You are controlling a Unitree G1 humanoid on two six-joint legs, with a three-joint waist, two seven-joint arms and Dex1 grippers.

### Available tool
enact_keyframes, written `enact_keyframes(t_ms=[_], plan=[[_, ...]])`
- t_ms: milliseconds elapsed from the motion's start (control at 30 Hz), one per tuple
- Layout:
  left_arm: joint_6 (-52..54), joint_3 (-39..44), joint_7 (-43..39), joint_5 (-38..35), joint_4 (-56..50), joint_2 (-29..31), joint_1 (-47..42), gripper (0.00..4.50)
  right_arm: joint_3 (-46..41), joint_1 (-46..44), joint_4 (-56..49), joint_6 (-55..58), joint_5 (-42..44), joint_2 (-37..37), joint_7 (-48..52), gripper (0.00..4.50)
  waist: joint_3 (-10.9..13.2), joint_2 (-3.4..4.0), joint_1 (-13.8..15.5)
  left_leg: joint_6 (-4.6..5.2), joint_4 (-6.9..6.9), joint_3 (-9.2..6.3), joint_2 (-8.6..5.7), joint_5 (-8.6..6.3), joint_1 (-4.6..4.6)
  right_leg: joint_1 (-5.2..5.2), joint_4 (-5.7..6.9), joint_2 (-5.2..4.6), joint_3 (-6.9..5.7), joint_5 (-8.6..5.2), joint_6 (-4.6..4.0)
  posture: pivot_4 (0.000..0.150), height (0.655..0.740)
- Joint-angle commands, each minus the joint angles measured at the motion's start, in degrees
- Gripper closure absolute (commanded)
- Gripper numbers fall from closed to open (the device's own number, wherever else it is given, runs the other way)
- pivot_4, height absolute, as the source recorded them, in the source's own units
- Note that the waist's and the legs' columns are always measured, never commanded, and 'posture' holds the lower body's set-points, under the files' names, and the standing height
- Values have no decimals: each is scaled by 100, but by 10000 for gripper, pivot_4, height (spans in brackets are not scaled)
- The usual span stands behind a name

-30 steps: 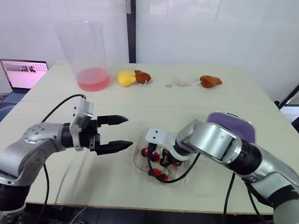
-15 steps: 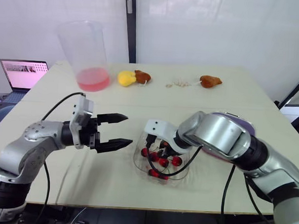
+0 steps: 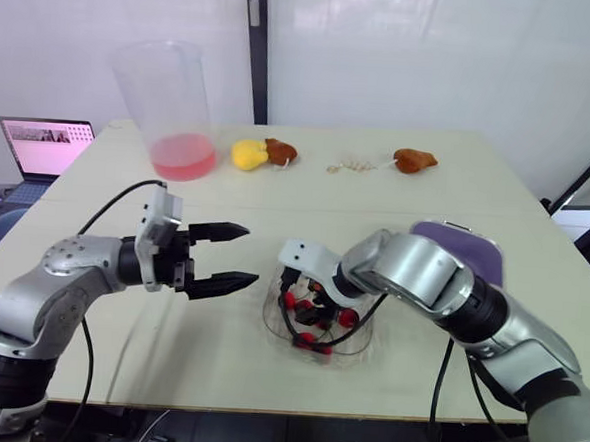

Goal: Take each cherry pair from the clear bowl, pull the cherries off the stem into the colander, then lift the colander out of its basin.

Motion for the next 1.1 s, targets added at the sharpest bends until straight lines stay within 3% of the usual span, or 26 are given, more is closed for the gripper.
enact_keyframes(t_ms=[33,500,600,700,1100], plan=[[-42,103,-50,-20,-64,92,-95,0,57,57,4,-135,-106,86,-42,8052,0,0,1,0,0,0,0,0,0,0,0,0,0,0,0,1500,7400],[-34,80,-26,-42,-92,98,-121,0,96,148,18,-140,-206,94,-67,8052,0,0,0,0,-1,0,0,0,0,0,0,0,0,0,0,1500,7400],[-35,75,-20,-40,-94,95,-131,0,113,160,38,-171,-259,92,-104,15723,0,0,0,0,-1,0,0,0,1,0,0,0,0,0,0,1500,7400],[-34,71,-19,-40,-88,92,-138,0,103,131,19,-185,-292,89,-101,29947,0,0,0,0,-1,0,0,0,1,0,0,0,0,0,0,1500,7400],[-61,49,-6,-20,-24,28,-177,0,-285,-8,-591,-218,-207,-197,76,29947,0,0,2,0,-1,0,0,0,0,0,0,1,0,0,0,1500,7400]])
